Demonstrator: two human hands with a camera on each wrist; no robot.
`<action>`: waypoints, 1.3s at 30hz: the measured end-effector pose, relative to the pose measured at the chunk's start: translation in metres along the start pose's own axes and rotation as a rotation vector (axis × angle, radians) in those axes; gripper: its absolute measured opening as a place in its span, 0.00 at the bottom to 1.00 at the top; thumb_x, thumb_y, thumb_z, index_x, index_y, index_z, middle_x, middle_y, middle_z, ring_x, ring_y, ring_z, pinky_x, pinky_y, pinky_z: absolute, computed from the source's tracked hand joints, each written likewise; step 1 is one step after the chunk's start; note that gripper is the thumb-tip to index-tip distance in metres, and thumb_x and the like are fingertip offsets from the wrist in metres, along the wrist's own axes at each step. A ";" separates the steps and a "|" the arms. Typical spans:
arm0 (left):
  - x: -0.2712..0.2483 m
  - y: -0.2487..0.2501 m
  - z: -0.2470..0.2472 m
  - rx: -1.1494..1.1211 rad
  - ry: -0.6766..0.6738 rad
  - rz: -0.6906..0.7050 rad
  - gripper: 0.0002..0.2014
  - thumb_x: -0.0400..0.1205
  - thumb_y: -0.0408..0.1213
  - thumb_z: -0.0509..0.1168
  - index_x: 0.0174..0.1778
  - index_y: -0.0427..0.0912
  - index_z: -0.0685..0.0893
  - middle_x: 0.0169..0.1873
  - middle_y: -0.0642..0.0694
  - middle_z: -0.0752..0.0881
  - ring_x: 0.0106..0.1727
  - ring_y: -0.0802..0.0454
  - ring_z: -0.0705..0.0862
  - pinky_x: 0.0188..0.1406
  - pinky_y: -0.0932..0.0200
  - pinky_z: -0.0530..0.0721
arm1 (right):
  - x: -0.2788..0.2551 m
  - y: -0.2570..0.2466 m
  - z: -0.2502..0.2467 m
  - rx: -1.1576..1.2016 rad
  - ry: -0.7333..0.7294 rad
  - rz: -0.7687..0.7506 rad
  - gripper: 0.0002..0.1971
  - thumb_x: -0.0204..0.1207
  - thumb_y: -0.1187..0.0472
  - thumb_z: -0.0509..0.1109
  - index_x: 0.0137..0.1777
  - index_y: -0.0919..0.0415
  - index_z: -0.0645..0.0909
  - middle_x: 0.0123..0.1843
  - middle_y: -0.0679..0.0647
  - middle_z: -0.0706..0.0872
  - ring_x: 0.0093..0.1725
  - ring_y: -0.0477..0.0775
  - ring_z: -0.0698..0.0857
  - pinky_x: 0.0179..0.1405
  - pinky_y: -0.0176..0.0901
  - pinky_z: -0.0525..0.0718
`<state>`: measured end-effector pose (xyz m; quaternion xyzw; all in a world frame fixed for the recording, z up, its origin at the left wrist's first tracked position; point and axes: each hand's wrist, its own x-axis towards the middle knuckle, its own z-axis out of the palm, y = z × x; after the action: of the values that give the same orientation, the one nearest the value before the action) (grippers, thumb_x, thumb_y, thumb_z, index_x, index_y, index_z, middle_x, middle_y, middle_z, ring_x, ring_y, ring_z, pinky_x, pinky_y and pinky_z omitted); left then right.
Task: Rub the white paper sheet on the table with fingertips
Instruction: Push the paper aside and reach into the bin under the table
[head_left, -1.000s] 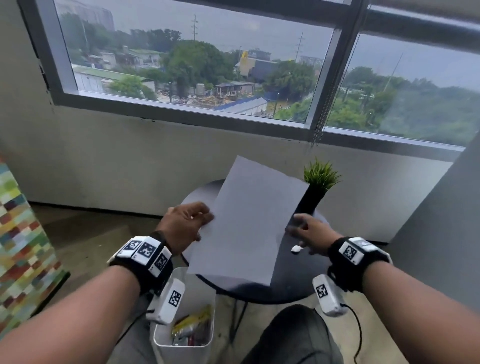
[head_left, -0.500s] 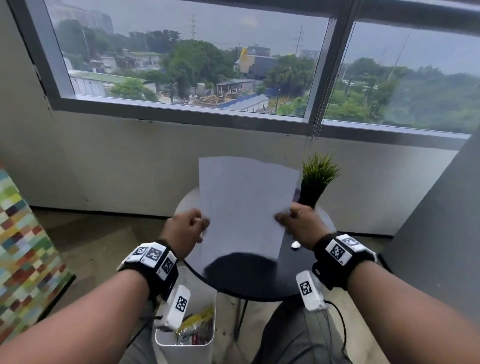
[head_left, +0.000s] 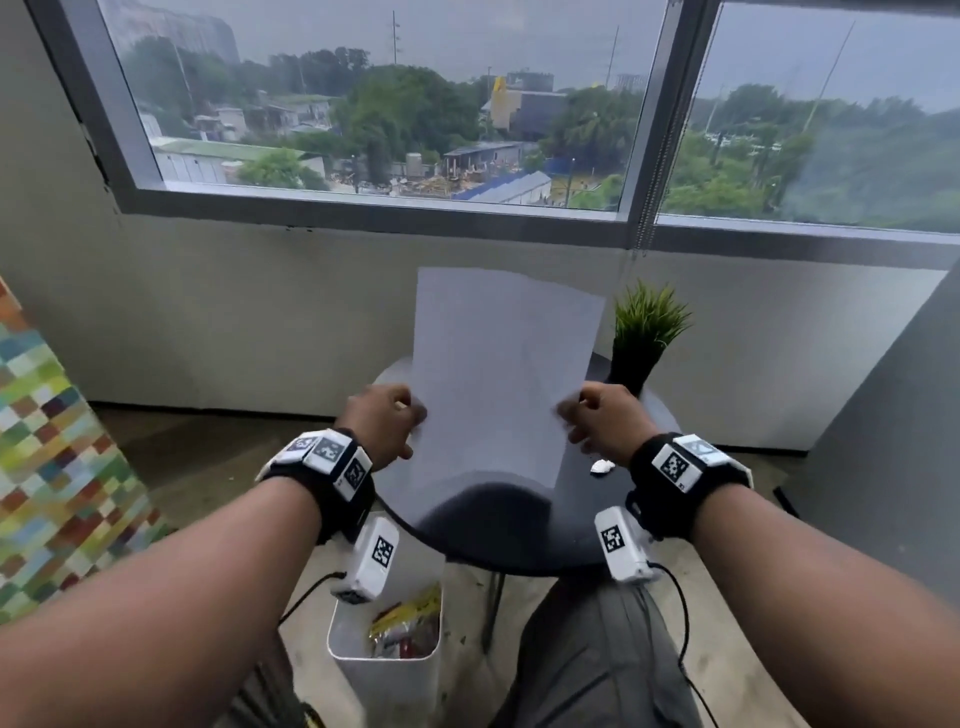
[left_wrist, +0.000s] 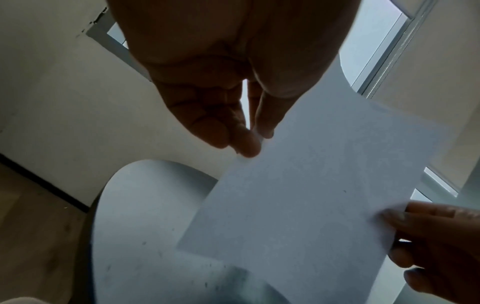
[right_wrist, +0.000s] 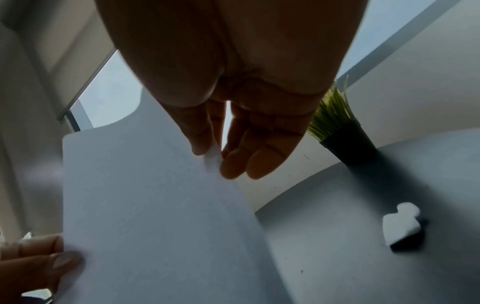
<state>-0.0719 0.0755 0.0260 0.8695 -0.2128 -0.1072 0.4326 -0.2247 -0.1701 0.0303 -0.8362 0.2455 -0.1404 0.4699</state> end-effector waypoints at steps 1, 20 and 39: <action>0.006 0.002 -0.003 -0.010 0.016 0.004 0.10 0.80 0.34 0.68 0.32 0.45 0.82 0.34 0.43 0.90 0.26 0.43 0.90 0.28 0.50 0.86 | 0.005 -0.003 0.000 0.004 -0.002 -0.011 0.10 0.77 0.63 0.69 0.34 0.57 0.82 0.29 0.56 0.84 0.29 0.56 0.85 0.29 0.47 0.82; 0.236 -0.004 0.033 0.830 -0.303 0.250 0.18 0.82 0.31 0.58 0.61 0.55 0.85 0.64 0.49 0.82 0.65 0.44 0.80 0.59 0.55 0.79 | 0.160 0.037 0.042 0.130 -0.228 0.297 0.07 0.81 0.63 0.69 0.55 0.58 0.75 0.47 0.63 0.87 0.37 0.58 0.86 0.34 0.48 0.82; 0.274 -0.010 0.104 0.965 -0.601 0.329 0.42 0.74 0.74 0.60 0.81 0.58 0.63 0.83 0.46 0.57 0.82 0.43 0.60 0.76 0.40 0.70 | 0.133 0.084 -0.032 -0.750 -0.640 -0.120 0.02 0.74 0.51 0.61 0.44 0.45 0.70 0.44 0.41 0.70 0.39 0.45 0.75 0.40 0.39 0.75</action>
<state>0.1348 -0.1194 -0.0456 0.8550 -0.4828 -0.1713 -0.0803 -0.1508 -0.3021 -0.0240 -0.9614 0.0741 0.1947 0.1796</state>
